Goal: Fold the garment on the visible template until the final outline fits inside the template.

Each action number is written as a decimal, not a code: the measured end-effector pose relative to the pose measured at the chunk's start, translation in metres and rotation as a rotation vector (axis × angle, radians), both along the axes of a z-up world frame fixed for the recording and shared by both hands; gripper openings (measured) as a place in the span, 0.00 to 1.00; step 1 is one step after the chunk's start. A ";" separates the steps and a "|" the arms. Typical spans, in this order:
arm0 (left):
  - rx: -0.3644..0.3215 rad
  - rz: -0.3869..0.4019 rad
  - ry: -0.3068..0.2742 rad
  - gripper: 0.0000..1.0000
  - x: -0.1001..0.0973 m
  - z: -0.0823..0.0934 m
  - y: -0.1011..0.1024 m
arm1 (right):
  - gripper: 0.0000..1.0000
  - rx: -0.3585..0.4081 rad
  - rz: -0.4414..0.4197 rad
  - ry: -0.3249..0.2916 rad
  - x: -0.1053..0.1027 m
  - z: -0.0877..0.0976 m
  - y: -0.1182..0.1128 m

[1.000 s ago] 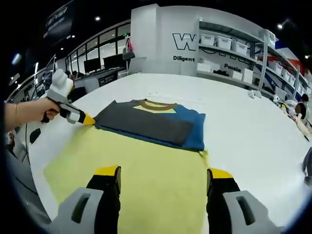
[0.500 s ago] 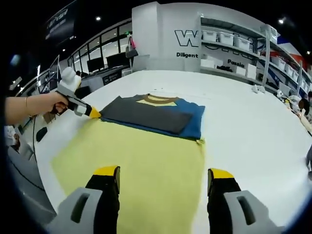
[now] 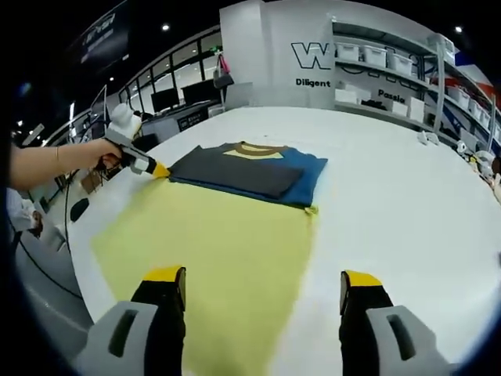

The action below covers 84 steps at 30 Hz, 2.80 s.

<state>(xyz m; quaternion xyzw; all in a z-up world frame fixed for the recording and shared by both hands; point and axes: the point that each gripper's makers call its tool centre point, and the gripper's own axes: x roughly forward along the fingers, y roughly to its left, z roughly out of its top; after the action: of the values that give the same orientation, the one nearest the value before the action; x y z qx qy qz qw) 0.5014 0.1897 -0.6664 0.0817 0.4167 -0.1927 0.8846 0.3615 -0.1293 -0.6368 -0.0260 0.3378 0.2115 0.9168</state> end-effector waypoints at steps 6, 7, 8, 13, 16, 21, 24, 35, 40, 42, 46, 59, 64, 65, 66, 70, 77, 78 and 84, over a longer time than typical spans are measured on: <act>-0.011 0.025 0.012 0.06 0.001 0.000 0.011 | 0.81 0.000 0.001 0.028 -0.005 -0.007 -0.002; -0.016 0.029 0.013 0.06 0.000 0.000 0.011 | 0.82 0.000 0.002 0.030 -0.005 -0.007 -0.002; -0.025 0.035 0.008 0.07 0.001 0.001 0.011 | 0.82 0.001 0.003 0.033 -0.006 -0.008 -0.002; -0.024 0.029 -0.017 0.07 -0.002 0.010 0.014 | 0.84 0.005 0.010 0.029 -0.006 -0.005 0.001; -0.036 0.032 -0.055 0.07 -0.003 0.025 0.017 | 0.85 0.009 0.019 0.026 -0.005 -0.002 0.005; -0.013 0.027 -0.108 0.20 -0.020 0.045 0.022 | 0.90 0.011 0.045 0.022 -0.008 0.005 0.013; -0.059 0.016 -0.122 0.37 -0.033 0.056 0.016 | 0.94 0.008 0.060 0.021 -0.010 0.010 0.016; -0.201 -0.015 -0.159 0.78 -0.084 0.084 -0.001 | 0.99 0.010 0.096 0.016 -0.024 0.024 0.027; -0.203 -0.014 -0.149 0.92 -0.103 0.085 0.003 | 0.99 0.010 0.096 0.017 -0.033 0.026 0.026; -0.206 -0.020 -0.135 0.94 -0.113 0.083 0.003 | 0.99 0.007 0.098 0.025 -0.038 0.026 0.026; -0.228 -0.020 -0.118 0.99 -0.127 0.081 -0.001 | 0.99 0.002 0.107 0.031 -0.044 0.025 0.026; -0.216 0.007 -0.020 0.95 -0.172 0.057 -0.003 | 0.95 -0.012 0.108 0.090 -0.065 0.009 0.018; -0.188 0.070 0.043 0.91 -0.189 0.039 0.005 | 0.92 -0.015 0.098 0.127 -0.073 -0.005 0.014; -0.180 0.080 0.058 0.91 -0.192 0.036 0.006 | 0.91 -0.015 0.095 0.132 -0.074 -0.007 0.014; -0.172 0.077 0.057 0.90 -0.193 0.033 0.006 | 0.90 -0.015 0.092 0.138 -0.076 -0.009 0.013; -0.134 0.083 0.091 0.86 -0.204 0.023 0.009 | 0.86 -0.019 0.090 0.162 -0.082 -0.018 0.013; -0.128 0.139 0.131 0.68 -0.215 0.011 0.012 | 0.67 -0.044 0.071 0.178 -0.086 -0.026 0.007; -0.135 0.147 0.141 0.69 -0.217 0.008 0.011 | 0.65 -0.049 0.067 0.176 -0.086 -0.027 0.006; -0.124 0.155 0.171 0.58 -0.225 0.000 0.011 | 0.47 -0.088 0.052 0.185 -0.086 -0.033 0.001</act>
<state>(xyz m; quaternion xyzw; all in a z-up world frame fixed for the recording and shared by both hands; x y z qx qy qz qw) 0.2763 0.2010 -0.6669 -0.0223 0.4829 -0.1556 0.8615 0.2755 -0.1285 -0.6697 -0.0552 0.4293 0.2218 0.8737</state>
